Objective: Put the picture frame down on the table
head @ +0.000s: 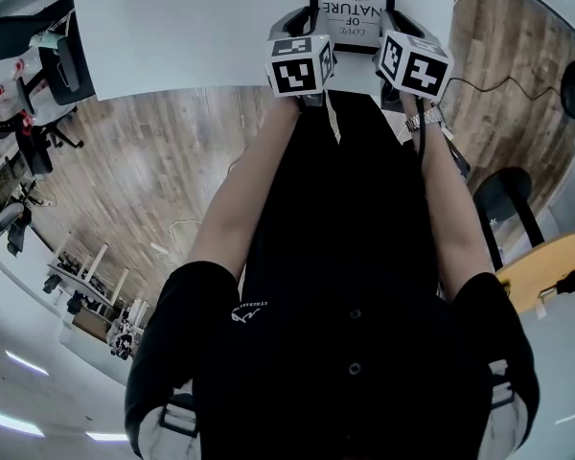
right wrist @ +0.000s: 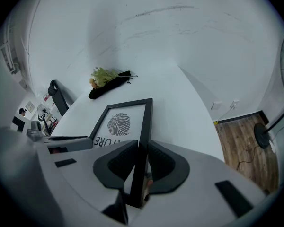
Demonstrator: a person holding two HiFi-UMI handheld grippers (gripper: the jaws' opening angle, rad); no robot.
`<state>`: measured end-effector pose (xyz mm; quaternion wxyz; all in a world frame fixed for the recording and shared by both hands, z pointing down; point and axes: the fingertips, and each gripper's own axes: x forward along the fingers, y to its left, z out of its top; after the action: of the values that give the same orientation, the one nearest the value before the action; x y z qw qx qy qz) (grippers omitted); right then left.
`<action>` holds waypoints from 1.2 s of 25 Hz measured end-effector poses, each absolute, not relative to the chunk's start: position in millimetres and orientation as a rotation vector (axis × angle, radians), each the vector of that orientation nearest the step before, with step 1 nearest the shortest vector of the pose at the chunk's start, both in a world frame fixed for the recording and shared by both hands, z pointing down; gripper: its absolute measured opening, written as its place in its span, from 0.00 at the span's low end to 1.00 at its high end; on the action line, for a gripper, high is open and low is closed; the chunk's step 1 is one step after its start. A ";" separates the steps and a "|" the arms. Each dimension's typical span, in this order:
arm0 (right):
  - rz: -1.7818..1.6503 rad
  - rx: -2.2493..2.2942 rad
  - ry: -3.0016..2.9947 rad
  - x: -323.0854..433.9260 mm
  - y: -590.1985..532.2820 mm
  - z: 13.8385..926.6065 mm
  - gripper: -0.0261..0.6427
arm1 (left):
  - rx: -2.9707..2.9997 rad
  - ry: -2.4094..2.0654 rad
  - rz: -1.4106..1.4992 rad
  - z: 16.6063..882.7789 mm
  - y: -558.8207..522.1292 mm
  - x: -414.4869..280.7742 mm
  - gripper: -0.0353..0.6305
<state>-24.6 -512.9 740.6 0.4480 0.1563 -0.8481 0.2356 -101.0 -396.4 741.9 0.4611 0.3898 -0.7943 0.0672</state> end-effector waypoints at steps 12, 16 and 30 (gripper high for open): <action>0.560 0.382 -2.082 -25.6 -507.8 751.0 0.16 | 0.966 -1.939 0.153 751.4 -394.1 -101.5 0.16; 0.591 0.389 -2.074 -26.1 -506.5 749.5 0.21 | 0.983 -1.930 0.150 750.9 -393.2 -102.7 0.18; 0.625 0.489 -2.176 -28.3 -512.0 693.1 0.04 | 1.054 -1.969 0.137 706.3 -389.0 -100.7 0.08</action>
<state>-28.3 -512.0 693.1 0.4009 0.1935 -0.8607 0.2472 -100.7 -389.0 706.3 0.4369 0.4236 -0.7916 0.0550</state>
